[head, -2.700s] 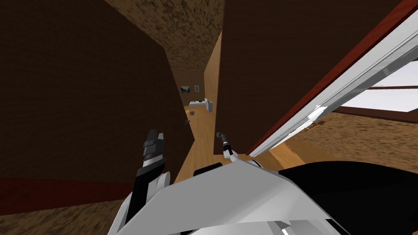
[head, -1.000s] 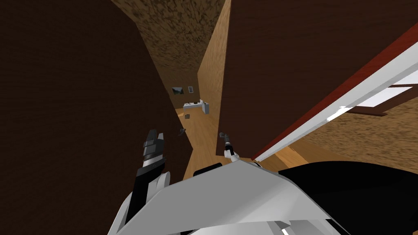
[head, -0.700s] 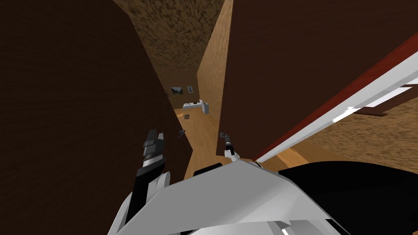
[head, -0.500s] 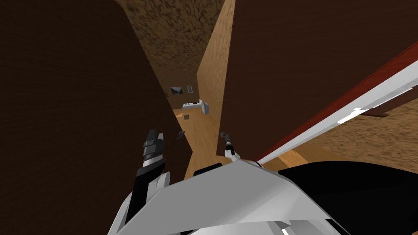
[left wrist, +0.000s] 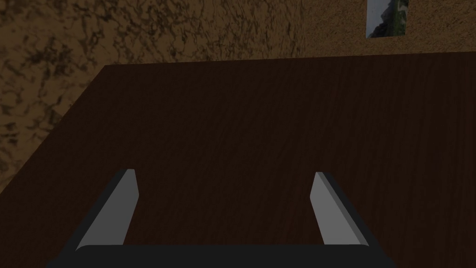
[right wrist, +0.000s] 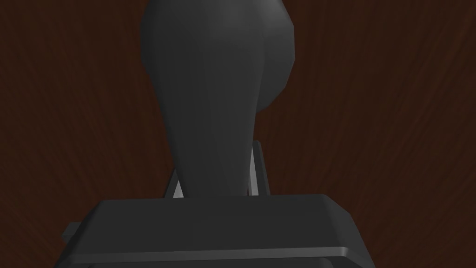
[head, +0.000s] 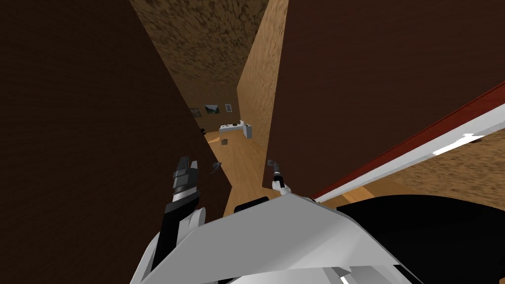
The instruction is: Push the door open
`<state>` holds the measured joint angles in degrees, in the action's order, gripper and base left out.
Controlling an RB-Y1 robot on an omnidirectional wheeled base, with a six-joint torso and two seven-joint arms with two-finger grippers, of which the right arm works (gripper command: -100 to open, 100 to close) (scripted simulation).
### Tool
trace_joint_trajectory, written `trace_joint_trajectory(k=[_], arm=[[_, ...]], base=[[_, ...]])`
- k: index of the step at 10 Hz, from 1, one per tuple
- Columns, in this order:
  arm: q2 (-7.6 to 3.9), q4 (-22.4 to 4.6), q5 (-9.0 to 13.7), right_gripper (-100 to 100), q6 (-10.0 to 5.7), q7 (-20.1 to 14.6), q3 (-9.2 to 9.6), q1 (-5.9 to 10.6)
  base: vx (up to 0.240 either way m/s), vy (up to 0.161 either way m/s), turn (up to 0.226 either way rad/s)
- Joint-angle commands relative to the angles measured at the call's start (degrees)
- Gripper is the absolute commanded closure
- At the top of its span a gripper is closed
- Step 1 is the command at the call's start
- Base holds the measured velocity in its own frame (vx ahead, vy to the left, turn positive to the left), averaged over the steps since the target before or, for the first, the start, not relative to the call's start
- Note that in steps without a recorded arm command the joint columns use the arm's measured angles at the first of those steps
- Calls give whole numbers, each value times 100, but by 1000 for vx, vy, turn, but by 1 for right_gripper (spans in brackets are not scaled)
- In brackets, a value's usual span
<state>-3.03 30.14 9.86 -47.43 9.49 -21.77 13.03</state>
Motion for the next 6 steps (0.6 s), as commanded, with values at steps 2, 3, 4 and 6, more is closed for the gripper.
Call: trace_joint_trajectory(k=[2,3,4,6], arm=[[-159,-164,110,100,-189,102,-192,135],[-166,-164,146,100,-201,145,-252,140],[-171,-163,183,100,-213,188,-313,145],[-169,-39,221,100,-226,233,-376,151]], base=[[180,-19,-50],[262,-29,-82],[228,-7,-67],[175,-1,-56]])
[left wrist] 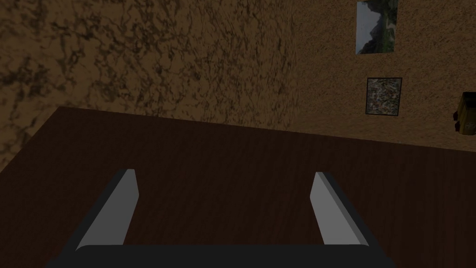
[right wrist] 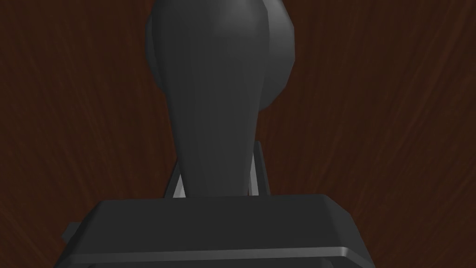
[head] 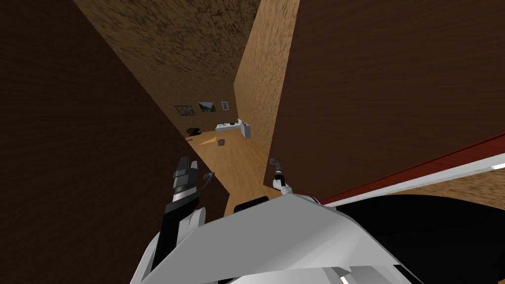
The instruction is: Push the door open
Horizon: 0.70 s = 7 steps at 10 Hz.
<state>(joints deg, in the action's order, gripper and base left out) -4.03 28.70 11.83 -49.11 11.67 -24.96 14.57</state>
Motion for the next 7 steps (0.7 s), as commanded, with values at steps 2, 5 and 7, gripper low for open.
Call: trace_joint_trajectory(k=[2,5,7], arm=[[-45,-17,138,100,-97,149,-246,14],[-7,-16,211,100,-122,235,-368,24],[32,-15,263,100,-139,296,-454,32]], base=[[204,-2,-69],[110,-18,-45],[195,12,-78]])
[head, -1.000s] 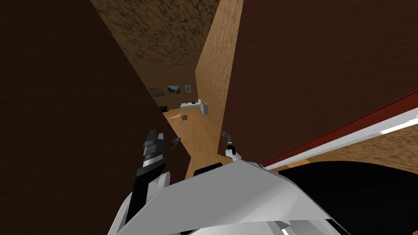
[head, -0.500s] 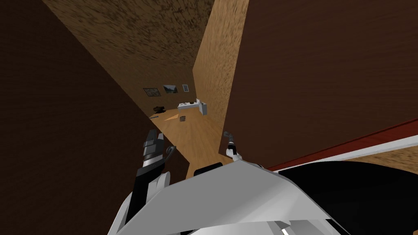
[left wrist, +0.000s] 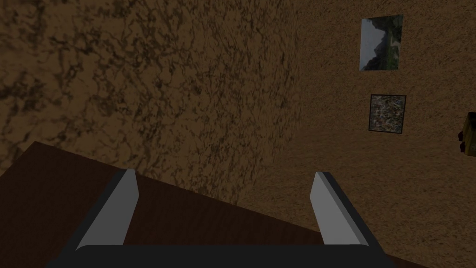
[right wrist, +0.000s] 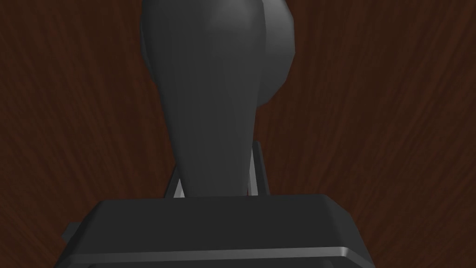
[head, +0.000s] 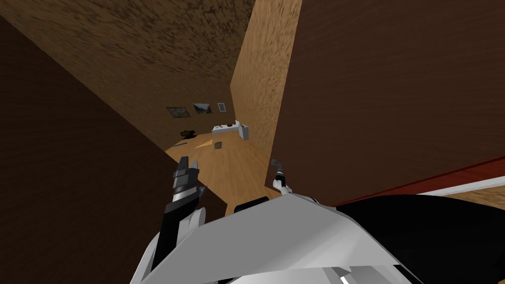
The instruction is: Push the door open
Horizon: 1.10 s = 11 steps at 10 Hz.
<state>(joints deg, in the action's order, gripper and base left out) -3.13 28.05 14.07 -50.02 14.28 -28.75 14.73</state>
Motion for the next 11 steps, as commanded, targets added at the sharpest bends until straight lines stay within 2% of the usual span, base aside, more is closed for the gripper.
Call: trace_joint_trajectory(k=[1,3,4,5,9,10,11], arm=[[-29,50,72,100,-58,73,-129,20],[2,-42,103,100,-69,110,-181,25],[2,-3,103,100,-69,110,-181,25],[69,52,158,100,-87,174,-272,33],[196,53,233,100,-112,262,-396,44],[130,-32,237,100,-130,240,-408,14],[44,-31,320,100,-170,299,-536,20]], base=[[168,12,-87],[162,-9,-54],[52,-8,-7],[100,-12,-61],[151,24,-66],[62,-4,-44],[113,-10,-29]])
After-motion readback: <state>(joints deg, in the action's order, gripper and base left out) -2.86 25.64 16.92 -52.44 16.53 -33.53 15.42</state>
